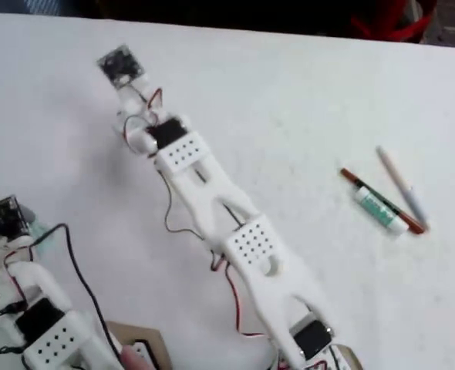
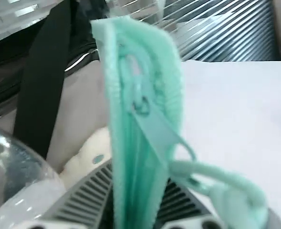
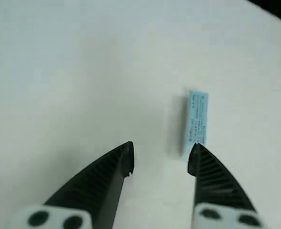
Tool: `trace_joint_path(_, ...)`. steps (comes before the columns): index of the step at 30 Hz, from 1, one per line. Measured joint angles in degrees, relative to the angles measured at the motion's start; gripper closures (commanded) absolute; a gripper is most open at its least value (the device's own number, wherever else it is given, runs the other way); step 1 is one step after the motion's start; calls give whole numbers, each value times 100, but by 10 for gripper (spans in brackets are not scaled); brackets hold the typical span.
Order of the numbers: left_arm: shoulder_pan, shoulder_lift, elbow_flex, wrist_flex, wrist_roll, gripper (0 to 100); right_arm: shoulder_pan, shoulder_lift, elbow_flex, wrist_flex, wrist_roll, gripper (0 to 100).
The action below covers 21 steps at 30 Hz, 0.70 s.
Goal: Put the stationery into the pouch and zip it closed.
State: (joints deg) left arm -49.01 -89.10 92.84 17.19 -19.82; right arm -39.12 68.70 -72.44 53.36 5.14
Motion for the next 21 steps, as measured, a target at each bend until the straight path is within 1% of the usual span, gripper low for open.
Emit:
trace_joint_path(5,167,18,0,0,-9,977,26,141,-273,26,-369,834)
trace_joint_path(8,193,18,0,0,26,977,9,141,-369,334,-422,833)
trace_joint_path(12,404,132,-211,44,554,977,18,141,-958,1134,-422,835)
trace_joint_path(15,949,132,-396,53,818,977,18,88,-1662,1855,-422,835)
trace_joint_path(19,2180,141,-668,53,844,977,88,-492,-2004,2646,-422,835)
trace_joint_path(21,2927,141,-826,53,870,977,211,-905,-2031,3112,-422,835)
